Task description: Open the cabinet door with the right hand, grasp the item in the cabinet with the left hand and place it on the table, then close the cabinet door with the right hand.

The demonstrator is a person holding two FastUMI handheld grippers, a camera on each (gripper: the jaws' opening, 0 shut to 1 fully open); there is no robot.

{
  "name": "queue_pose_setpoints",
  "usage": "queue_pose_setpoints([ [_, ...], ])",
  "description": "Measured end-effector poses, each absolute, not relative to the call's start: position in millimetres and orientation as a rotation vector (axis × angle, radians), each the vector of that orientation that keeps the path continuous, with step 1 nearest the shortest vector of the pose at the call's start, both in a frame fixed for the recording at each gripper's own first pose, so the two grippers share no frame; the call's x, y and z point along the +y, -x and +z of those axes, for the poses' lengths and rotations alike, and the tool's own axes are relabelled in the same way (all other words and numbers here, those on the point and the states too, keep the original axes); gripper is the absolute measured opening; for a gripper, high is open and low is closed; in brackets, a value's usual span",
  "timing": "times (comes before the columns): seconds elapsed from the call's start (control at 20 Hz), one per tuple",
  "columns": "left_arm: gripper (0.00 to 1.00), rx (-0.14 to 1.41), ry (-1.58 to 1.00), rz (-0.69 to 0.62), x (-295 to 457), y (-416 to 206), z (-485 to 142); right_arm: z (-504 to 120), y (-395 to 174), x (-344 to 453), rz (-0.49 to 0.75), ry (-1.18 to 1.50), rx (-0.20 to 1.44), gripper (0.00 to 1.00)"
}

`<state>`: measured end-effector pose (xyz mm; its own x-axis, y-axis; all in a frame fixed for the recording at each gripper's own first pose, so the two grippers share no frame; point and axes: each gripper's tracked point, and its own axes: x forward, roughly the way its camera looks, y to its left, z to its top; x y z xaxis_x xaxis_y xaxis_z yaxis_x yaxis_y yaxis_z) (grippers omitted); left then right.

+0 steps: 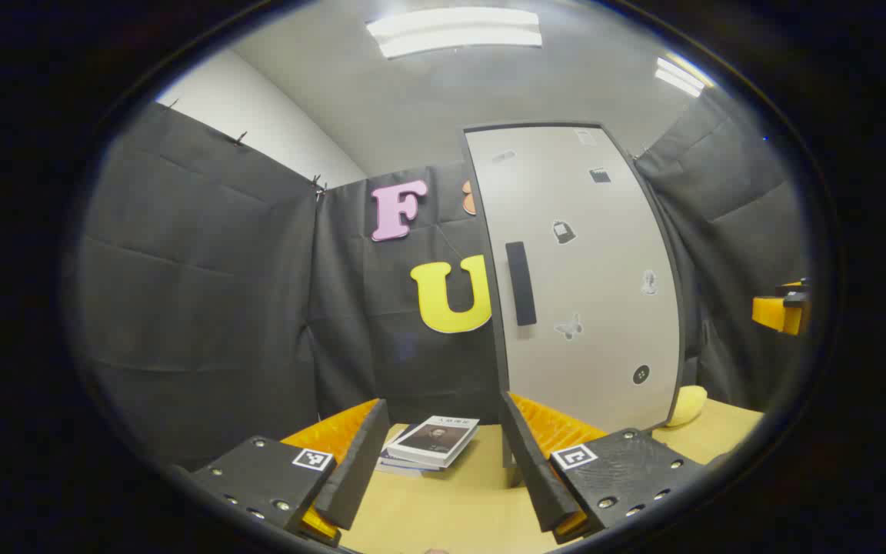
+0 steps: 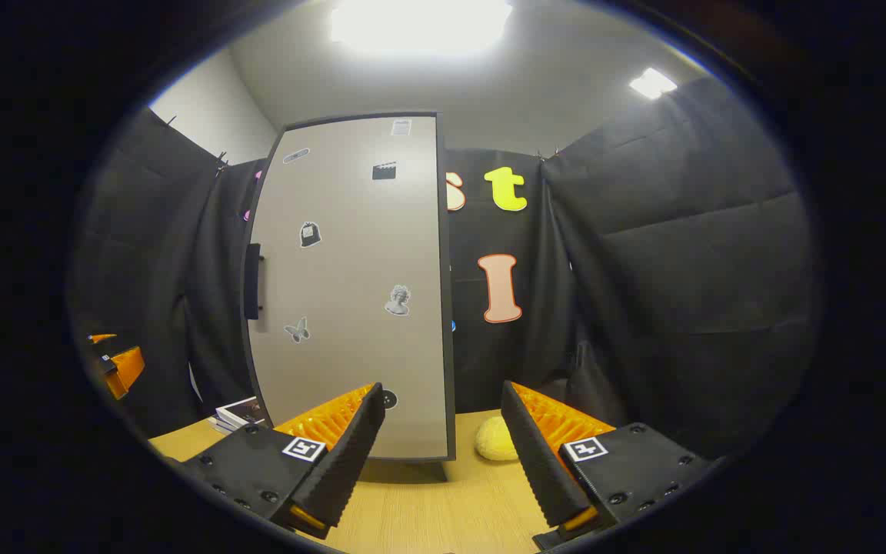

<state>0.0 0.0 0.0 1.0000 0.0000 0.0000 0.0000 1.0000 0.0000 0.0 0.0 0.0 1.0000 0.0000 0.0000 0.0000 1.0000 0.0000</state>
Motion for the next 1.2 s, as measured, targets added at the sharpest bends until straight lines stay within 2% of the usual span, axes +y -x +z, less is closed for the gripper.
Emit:
queue_pose_setpoints([
  [0.8,0.87,0.016,-0.001,0.026,15,-1,-9,-1,-5,5,0.025,0.011,0.019,0.96],
  [1.2,0.88,0.02,-0.006,0.049,36,3,-14,15,-18,38,0.079,0.024,0.014,0.96],
])
